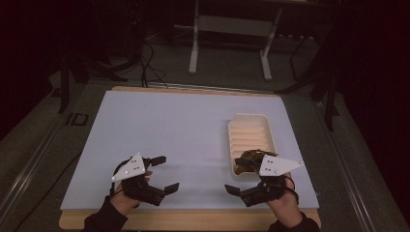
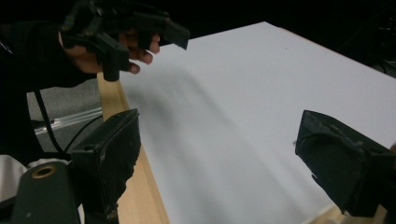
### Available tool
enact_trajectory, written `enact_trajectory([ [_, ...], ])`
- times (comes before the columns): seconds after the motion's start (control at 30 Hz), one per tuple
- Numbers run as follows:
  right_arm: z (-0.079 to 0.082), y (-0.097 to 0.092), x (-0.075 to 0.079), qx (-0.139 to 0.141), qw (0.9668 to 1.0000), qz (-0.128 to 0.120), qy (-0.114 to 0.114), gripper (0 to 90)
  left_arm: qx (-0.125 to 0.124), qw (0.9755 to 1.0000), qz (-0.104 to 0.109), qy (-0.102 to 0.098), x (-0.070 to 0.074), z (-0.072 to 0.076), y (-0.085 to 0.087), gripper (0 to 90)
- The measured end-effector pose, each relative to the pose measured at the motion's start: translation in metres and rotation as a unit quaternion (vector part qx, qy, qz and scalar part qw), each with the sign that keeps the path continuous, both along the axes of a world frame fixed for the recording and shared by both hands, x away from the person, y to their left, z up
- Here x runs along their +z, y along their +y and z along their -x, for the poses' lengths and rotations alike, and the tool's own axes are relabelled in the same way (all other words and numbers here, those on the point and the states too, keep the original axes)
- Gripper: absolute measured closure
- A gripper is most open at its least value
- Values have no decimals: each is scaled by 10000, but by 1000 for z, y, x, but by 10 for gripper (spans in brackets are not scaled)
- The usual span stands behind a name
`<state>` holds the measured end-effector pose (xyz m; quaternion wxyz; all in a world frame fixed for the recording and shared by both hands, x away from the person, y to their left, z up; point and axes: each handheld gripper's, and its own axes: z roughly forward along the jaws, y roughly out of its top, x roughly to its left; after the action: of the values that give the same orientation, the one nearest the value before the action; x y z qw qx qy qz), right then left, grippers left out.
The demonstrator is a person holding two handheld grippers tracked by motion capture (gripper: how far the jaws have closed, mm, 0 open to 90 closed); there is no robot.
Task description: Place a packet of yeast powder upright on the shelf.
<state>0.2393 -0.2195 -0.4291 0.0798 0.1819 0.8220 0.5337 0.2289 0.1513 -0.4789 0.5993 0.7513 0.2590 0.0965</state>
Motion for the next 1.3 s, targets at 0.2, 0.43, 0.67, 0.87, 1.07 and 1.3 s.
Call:
enact_trajectory([
  [0.2,1,-4,-12,-160,9998,142,2,139,-13,10000,-15,11,-1,1,-1,24],
  [0.43,6,-9,-23,-83,9999,87,115,138,-48,10000,-32,6,-2,1,-2,24],
  [0.67,12,-14,-33,-49,9998,174,113,138,-66,10000,-31,5,-2,1,-1,24],
  [0.87,15,-15,-38,27,9994,305,157,138,-68,10000,-25,18,-3,1,-1,24],
  [1.07,16,-20,-41,-14,9993,284,234,138,-80,10000,-16,14,-4,1,-1,24],
  [1.3,17,-24,-46,19,9991,394,177,143,-146,9998,-56,78,-9,1,-4,24],
])
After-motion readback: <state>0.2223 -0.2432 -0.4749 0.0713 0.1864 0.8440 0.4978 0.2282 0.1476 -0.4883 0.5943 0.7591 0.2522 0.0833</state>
